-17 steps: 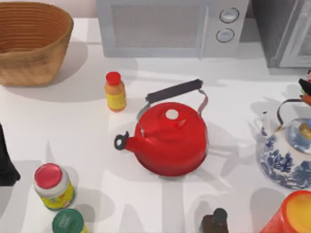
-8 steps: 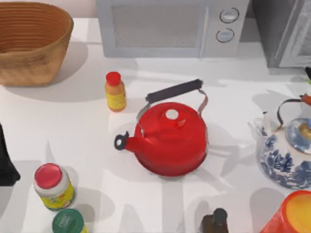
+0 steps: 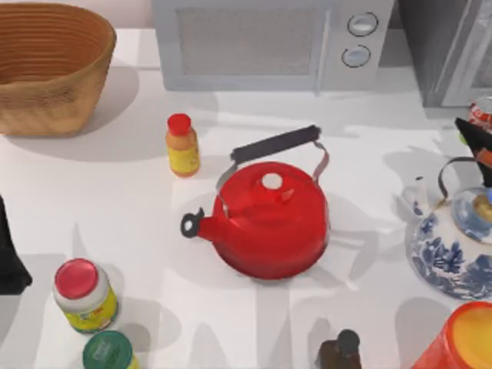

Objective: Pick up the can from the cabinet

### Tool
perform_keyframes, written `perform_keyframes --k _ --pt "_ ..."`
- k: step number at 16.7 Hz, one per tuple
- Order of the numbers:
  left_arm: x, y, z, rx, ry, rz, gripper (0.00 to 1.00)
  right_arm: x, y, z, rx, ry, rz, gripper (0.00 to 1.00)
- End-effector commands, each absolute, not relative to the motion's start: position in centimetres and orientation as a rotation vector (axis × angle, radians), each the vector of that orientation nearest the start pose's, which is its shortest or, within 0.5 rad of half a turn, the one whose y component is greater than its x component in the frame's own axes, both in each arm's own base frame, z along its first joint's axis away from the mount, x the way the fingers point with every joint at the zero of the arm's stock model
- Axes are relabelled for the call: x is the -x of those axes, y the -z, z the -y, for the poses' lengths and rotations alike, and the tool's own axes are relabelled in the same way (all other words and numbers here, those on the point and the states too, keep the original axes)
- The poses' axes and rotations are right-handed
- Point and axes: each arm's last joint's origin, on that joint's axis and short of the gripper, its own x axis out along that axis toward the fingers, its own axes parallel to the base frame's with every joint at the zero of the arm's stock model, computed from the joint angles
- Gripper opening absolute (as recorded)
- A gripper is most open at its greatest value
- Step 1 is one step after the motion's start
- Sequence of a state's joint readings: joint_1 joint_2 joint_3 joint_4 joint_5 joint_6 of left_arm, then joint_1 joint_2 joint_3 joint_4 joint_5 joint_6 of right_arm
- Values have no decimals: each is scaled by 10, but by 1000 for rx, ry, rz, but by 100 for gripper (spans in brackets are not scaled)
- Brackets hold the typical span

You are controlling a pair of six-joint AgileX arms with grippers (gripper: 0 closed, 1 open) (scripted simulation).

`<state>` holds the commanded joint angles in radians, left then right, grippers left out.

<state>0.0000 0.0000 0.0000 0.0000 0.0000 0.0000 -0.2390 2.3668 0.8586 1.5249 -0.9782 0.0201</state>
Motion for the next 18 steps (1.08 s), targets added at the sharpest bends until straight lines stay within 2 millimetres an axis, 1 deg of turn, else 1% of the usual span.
perform_keyframes --k 12,13,18 --pt "-106 -160 1 0 0 0 100 -369 -44 60 0 -767 0 98" --pt "-106 -160 1 0 0 0 100 -369 -44 60 0 -767 0 100" --pt "-106 -160 1 0 0 0 100 -369 -44 60 0 -767 0 100"
